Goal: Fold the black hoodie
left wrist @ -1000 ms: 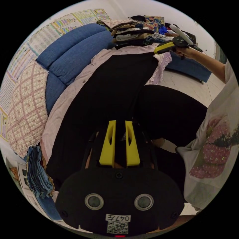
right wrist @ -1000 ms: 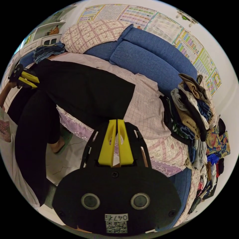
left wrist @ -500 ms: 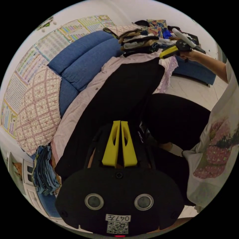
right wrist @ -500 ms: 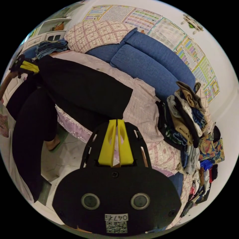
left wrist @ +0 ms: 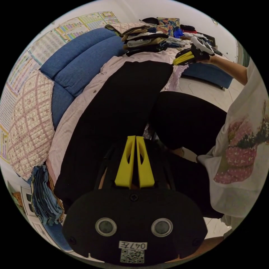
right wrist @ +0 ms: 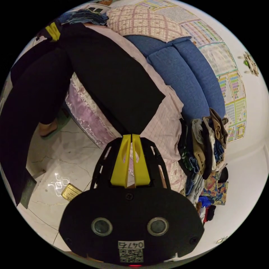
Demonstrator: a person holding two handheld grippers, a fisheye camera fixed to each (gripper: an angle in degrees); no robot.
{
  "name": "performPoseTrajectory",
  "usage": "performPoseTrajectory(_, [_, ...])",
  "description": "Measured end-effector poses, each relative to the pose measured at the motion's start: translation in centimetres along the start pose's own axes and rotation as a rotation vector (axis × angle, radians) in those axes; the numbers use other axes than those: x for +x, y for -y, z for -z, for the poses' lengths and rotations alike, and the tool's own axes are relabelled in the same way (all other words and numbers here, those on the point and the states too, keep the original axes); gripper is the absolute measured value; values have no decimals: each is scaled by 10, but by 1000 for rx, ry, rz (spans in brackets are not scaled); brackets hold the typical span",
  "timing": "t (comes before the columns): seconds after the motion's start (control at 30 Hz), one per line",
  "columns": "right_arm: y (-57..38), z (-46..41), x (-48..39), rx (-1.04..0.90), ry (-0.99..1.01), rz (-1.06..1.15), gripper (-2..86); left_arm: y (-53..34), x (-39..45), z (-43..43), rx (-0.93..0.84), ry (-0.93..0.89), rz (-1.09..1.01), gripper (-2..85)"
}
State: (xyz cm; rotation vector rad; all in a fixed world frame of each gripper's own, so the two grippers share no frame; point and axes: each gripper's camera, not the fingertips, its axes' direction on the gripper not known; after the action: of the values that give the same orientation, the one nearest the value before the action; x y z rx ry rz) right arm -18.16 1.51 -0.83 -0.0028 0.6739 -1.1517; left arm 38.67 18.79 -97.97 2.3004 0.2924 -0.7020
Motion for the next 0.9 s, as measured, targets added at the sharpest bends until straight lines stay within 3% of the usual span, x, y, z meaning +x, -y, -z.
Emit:
performPoseTrajectory(0.1, [6, 13, 3, 17, -8, -10, -3, 7, 0, -1, 8, -6, 14, -8])
performPoseTrajectory(0.37, [27, 68, 3, 75, -275, -23, -3, 40, -7, 16, 86, -7, 71, -8])
performPoseTrajectory(0.53, [34, 55, -13, -31, -128, 73, -3, 67, -14, 18, 45, -30, 56, -8])
performPoseTrajectory(0.77, [69, 116, 21, 46, -393, 17, -3, 118, -38, 52, 56, -42, 60, -9])
performPoseTrajectory(0.9, [69, 104, 19, -18, -317, 78, -3, 145, -52, 69, 43, -47, 52, -8])
